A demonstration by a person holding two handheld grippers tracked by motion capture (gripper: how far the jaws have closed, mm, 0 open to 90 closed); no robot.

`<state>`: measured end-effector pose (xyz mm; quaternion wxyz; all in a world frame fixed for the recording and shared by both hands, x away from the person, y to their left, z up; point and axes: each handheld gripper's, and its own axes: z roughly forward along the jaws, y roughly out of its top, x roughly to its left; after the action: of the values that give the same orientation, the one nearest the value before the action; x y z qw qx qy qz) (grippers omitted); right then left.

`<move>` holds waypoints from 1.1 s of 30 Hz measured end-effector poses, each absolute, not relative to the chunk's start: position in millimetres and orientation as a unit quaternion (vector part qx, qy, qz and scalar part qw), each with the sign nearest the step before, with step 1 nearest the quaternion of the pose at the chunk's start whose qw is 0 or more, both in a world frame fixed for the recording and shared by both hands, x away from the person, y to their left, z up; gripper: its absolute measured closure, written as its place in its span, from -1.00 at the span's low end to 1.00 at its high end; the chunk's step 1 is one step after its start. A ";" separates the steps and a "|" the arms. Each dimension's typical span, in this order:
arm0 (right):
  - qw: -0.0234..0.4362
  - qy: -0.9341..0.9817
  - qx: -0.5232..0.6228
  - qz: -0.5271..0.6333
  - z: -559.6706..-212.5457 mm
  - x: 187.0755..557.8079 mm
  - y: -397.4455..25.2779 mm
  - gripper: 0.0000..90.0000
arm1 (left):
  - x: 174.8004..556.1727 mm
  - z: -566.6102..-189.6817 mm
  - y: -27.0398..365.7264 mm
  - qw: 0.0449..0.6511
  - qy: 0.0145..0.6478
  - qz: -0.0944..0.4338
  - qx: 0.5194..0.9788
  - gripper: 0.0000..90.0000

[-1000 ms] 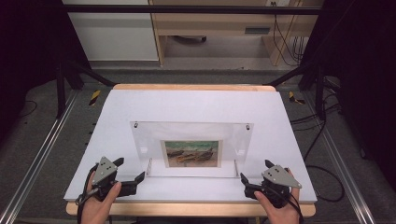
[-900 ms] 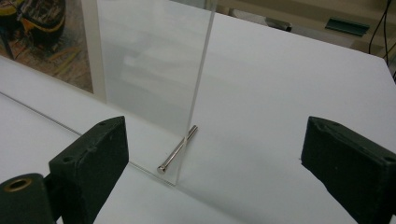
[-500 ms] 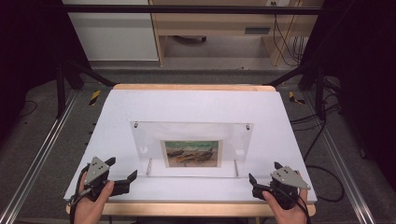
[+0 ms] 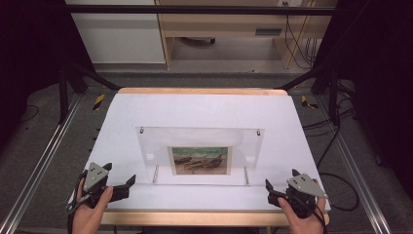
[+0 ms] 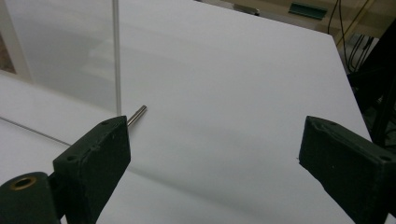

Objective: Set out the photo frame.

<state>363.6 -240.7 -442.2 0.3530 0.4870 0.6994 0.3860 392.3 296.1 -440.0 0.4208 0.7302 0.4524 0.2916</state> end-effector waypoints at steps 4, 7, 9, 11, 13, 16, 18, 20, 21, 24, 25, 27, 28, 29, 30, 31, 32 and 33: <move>0.354 0.698 0.497 0.375 -444.6 366.6 -244.0 -0.79 | 396.4 -441.2 300.0 0.413 0.457 0.298 0.730 -0.86; 0.353 0.695 0.505 0.370 -446.4 369.8 -246.0 -0.79 | 400.5 -442.3 303.1 0.407 0.460 0.303 0.729 -0.86; 0.355 0.696 0.507 0.365 -447.9 372.4 -247.4 -0.77 | 403.5 -443.5 304.9 0.405 0.463 0.304 0.728 -0.86; 0.357 0.695 0.510 0.361 -449.9 376.4 -248.7 -0.76 | 407.2 -445.3 306.5 0.401 0.465 0.304 0.728 -0.86; 0.356 0.696 0.514 0.353 -452.8 381.6 -250.0 -0.76 | 411.6 -447.6 307.5 0.396 0.467 0.304 0.730 -0.86; 0.356 0.695 0.520 0.346 -455.5 387.0 -251.0 -0.75 | 416.8 -449.6 307.8 0.394 0.469 0.303 0.730 -0.86; 0.356 0.695 0.521 0.344 -456.5 389.2 -251.3 -0.75 | 419.6 -450.7 307.8 0.391 0.470 0.304 0.731 -0.86; 0.355 0.696 0.522 0.342 -457.4 391.5 -251.6 -0.75 | 423.5 -452.5 307.9 0.388 0.474 0.303 0.730 -0.86; 0.356 0.695 0.523 0.340 -458.2 393.2 -251.7 -0.75 | 425.0 -452.9 308.2 0.387 0.475 0.301 0.730 -0.86; 0.358 0.695 0.526 0.336 -460.1 400.1 -252.6 -0.75 | 431.8 -455.0 309.1 0.387 0.478 0.299 0.730 -0.86; 0.358 0.695 0.526 0.336 -460.1 400.1 -252.6 -0.75 | 434.0 -455.5 309.4 0.387 0.477 0.296 0.731 -0.86; 0.361 0.693 0.527 0.333 -461.0 404.8 -254.4 -0.75 | 438.4 -456.6 309.6 0.386 0.477 0.296 0.732 -0.86; 0.362 0.693 0.529 0.331 -461.7 407.5 -255.8 -0.74 | 440.9 -457.1 309.8 0.384 0.477 0.294 0.734 -0.86; 0.363 0.692 0.531 0.329 -462.3 410.2 -257.3 -0.74 | 443.4 -457.7 310.0 0.383 0.478 0.291 0.735 -0.86; 0.358 0.688 0.539 0.327 -463.9 415.5 -260.1 -0.74 | 445.9 -458.4 309.9 0.383 0.480 0.287 0.735 -0.86; 0.358 0.688 0.539 0.327 -463.9 415.5 -260.1 -0.74 | 448.5 -459.3 309.9 0.380 0.480 0.285 0.737 -0.86; 0.354 0.689 0.542 0.327 -464.7 418.4 -261.7 -0.73 | 451.6 -460.3 309.8 0.379 0.481 0.283 0.738 -0.87; 0.349 0.688 0.544 0.328 -465.5 421.6 -262.8 -0.73 | 455.8 -461.5 310.0 0.374 0.482 0.280 0.741 -0.87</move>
<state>421.6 -262.8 -465.5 0.3495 0.5445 0.6883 0.3280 455.8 310.0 -461.5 0.3738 0.7411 0.4824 0.2799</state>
